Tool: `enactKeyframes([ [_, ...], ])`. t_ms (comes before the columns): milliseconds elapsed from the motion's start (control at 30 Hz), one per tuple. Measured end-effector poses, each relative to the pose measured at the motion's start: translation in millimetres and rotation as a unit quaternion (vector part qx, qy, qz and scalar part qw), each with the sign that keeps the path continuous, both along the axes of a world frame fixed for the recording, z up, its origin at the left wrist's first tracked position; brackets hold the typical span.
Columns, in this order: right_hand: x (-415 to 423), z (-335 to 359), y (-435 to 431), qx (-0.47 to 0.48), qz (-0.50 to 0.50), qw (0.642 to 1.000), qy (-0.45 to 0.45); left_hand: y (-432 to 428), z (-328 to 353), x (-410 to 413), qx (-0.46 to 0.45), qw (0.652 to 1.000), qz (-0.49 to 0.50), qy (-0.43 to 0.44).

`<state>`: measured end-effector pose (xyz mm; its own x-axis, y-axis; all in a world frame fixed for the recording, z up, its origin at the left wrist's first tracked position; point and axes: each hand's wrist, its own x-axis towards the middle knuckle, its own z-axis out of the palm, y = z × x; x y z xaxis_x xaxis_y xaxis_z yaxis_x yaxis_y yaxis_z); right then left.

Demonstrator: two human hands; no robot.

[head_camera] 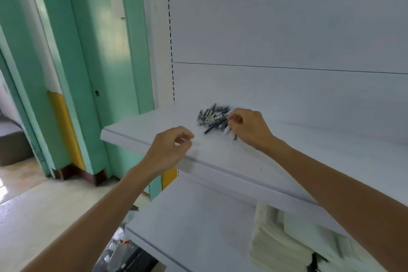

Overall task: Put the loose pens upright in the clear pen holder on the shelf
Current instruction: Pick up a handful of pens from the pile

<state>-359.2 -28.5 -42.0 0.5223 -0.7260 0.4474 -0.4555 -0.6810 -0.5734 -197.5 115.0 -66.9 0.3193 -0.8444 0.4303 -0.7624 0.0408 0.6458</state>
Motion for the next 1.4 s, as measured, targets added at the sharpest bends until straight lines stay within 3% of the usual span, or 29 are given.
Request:
enactKeyframes([
  [467, 88.3, 29.7, -100.9, -0.052, -0.009, 0.998, 0.017, -147.5, 4.6, 87.4, 0.07, 0.994, -0.027, -0.077],
  [733, 114.4, 27.7, -128.4, -0.072, -0.039, 0.996, 0.033, -215.8, 4.3, 111.6, 0.159, 0.969, -0.092, -0.167],
  [933, 154.4, 24.2, -138.4, -0.038, -0.059, 0.987, 0.146, -226.9, 12.6, 133.3, 0.243, 0.941, -0.145, -0.183],
  [1033, 173.5, 17.2, -139.1, -0.023, -0.067, 0.982, 0.178, -224.1, 15.7, 146.0, 0.229, 0.936, -0.186, -0.192],
  [1200, 198.6, 10.4, -146.9, -0.032, -0.139, 0.94, 0.309, -219.3, 18.2, 169.1, 0.242, 0.941, -0.166, -0.167],
  [1400, 229.0, 2.6, -140.7, -0.052, -0.208, 0.886, 0.412, -202.6, 17.6, 190.5, 0.26, 0.896, -0.067, -0.354],
])
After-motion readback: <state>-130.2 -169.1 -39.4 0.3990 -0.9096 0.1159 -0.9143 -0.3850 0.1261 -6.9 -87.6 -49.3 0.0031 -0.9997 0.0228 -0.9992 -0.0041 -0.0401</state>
